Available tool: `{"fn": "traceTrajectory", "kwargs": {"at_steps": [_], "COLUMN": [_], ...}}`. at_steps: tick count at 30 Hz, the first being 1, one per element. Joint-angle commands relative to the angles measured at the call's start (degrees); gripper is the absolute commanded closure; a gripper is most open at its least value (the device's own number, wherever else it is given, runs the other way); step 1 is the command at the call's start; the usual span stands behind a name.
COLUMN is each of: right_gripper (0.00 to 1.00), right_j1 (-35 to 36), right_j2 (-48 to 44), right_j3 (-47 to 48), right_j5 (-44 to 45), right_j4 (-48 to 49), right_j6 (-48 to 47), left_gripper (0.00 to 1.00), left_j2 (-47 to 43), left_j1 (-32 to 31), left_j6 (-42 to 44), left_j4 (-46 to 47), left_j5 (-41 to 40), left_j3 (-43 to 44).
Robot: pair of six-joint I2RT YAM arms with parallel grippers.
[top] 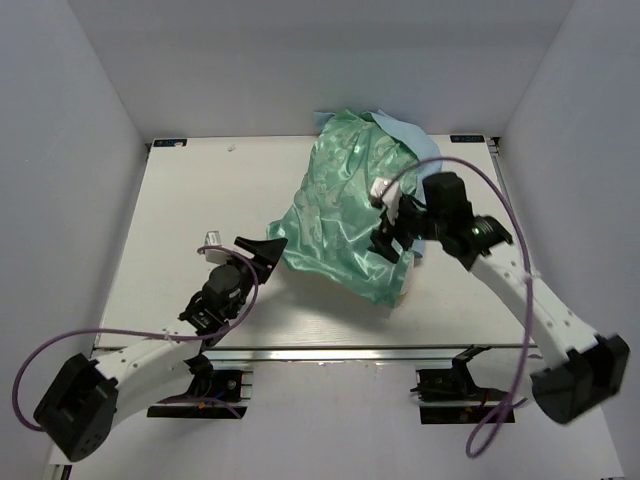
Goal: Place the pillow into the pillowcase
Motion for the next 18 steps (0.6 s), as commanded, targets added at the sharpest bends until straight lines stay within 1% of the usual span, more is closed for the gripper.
{"fn": "traceTrajectory", "kwargs": {"at_steps": [1,3,6,7,8,9,10,11,12,14,15,17,18], "right_gripper": [0.14,0.13,0.11,0.11,0.11,0.11,0.11,0.1,0.11,0.11,0.1,0.11,0.11], "right_j1": [1.17,1.08,1.17,1.17,1.17,1.17,1.34,1.61,1.87,3.62,4.5,6.17,6.53], "right_j2": [-5.69,-9.56,-13.26,-14.4,-14.58,-14.84,-14.93,-14.93,-14.93,-15.46,-15.72,-15.64,-15.29], "right_j3": [-7.77,-12.6,-15.96,-17.97,-18.77,-19.39,-20.18,-20.45,-20.71,-22.63,-23.52,-26.32,-27.12], "right_j5": [4.33,5.12,3.38,2.93,1.54,1.17,0.74,0.64,0.99,2.74,5.36,7.49,8.89], "right_j4": [-5.22,-4.78,-5.14,-4.96,-4.87,-4.7,-4.35,-4.34,-3.73,-2.33,0.11,2.76,4.78], "right_j6": [-12.75,-14.18,-15.77,-15.77,-15.77,-15.34,-14.29,-14.28,-13.75,-13.49,-13.57,-14.27,-15.58], "left_gripper": [0.24,0.24,0.26,0.27,0.28,0.28,0.3,0.3,0.3,0.31,0.31,0.31,0.31], "left_j2": [-4.83,-5.64,-3.63,-2.31,1.18,3.22,7.41,7.46,11.11,14.21,16.83,20.01,23.42], "left_j1": [-2.33,-4.18,-9.62,-13.47,-17.33,-17.37,-20.77,-22.37,-23.77,-26.42,-27.21,-29.14,-29.67], "left_j6": [-4.15,-6.0,-10.92,-13.63,-14.62,-15.76,-16.73,-17.34,-17.79,-18.31,-18.58,-19.63,-19.81], "left_j4": [-21.6,-25.31,-25.49,-24.45,-23.83,-23.3,-21.99,-21.63,-20.84,-16.72,-15.14,-10.21,-8.72], "left_j5": [3.24,5.0,6.94,6.94,6.59,6.24,5.54,5.53,4.92,4.57,3.96,3.43,3.42], "left_j3": [1.97,1.88,0.83,0.74,1.0,1.35,2.49,2.5,3.54,3.9,3.56,3.55,3.81]}}
